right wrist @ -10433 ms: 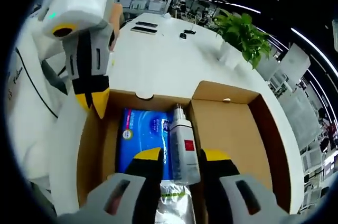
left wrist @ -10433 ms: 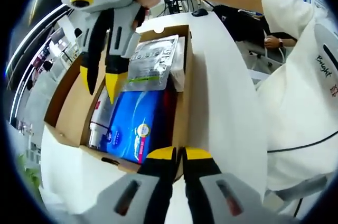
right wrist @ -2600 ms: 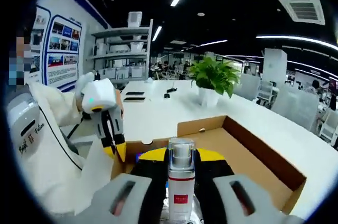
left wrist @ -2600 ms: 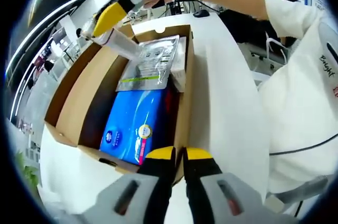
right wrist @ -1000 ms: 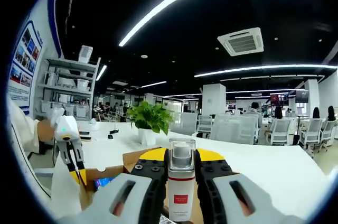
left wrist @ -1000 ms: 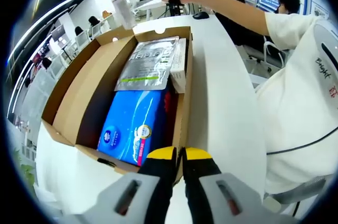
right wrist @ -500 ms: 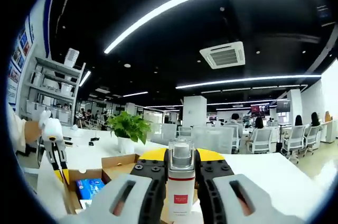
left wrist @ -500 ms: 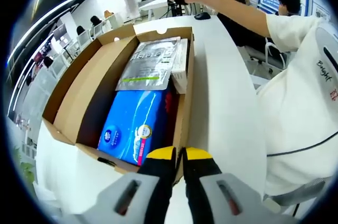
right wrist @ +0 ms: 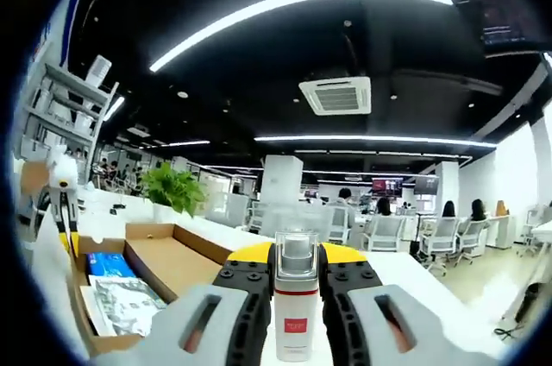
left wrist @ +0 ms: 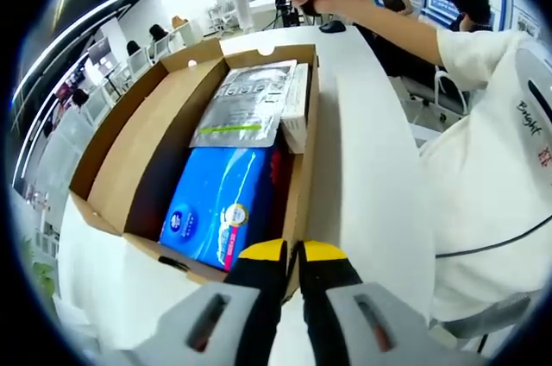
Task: Operate the shoe box by opening the lid, removing the specified soft item, and placing it in the target area until the item is outside and the box remains undamaged.
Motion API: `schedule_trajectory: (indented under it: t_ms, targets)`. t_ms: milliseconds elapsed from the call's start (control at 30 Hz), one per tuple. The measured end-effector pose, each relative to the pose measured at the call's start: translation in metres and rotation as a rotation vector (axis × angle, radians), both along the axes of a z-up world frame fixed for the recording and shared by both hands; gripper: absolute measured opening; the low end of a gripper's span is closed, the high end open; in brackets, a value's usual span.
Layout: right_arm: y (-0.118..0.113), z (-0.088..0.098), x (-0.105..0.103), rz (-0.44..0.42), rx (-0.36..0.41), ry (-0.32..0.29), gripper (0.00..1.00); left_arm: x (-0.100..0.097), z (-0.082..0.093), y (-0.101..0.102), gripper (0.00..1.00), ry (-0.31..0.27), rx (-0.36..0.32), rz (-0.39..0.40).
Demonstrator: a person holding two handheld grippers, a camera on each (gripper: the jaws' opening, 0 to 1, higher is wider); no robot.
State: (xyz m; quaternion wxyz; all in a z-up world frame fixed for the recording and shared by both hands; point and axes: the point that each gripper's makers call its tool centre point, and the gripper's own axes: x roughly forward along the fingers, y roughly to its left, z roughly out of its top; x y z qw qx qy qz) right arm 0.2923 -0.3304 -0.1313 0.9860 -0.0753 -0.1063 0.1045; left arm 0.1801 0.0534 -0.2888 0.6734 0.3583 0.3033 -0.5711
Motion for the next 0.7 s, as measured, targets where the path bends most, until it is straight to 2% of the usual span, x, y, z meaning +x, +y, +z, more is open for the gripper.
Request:
schedule_trajectory:
  t_ms: [33,67,100,133,167,233,267,333,533,700]
  targets:
    - [-0.005,-0.004,0.000,-0.009,0.025,0.020,0.19,0.000,0.000,0.000,0.05,-0.001,0.000,0.000]
    - [-0.009,-0.011,0.000,0.012,0.102,0.064,0.19,0.000,0.000,0.000,0.05,-0.002,-0.001,0.001]
    - [-0.013,-0.014,-0.001,0.041,0.137,0.076,0.19,0.000,0.000,0.000,0.05,-0.002,-0.002,0.001]
    - [-0.015,-0.014,-0.001,0.044,0.137,0.061,0.19,0.000,0.000,0.000,0.05,-0.003,-0.002,0.001]
    - [-0.028,-0.013,-0.002,0.020,0.139,0.020,0.19,0.000,0.000,0.000,0.05,-0.003,-0.002,0.001]
    - [-0.044,-0.019,-0.005,-0.014,0.194,0.009,0.19,0.000,0.000,-0.001,0.05,-0.004,-0.007,0.002]
    - [-0.048,-0.021,-0.007,-0.016,0.177,0.004,0.19,0.000,0.000,-0.001,0.05,-0.004,-0.008,0.002]
    - [-0.063,-0.025,-0.010,-0.085,0.124,-0.015,0.19,0.000,0.000,-0.001,0.05,-0.002,-0.010,0.002]
    - [-0.082,-0.037,-0.016,-0.095,0.160,-0.034,0.19,0.000,0.000,-0.001,0.05,-0.001,-0.010,0.002]
    - [-0.087,-0.045,-0.016,-0.103,0.148,-0.029,0.19,0.000,0.001,-0.002,0.05,0.002,-0.018,0.000]
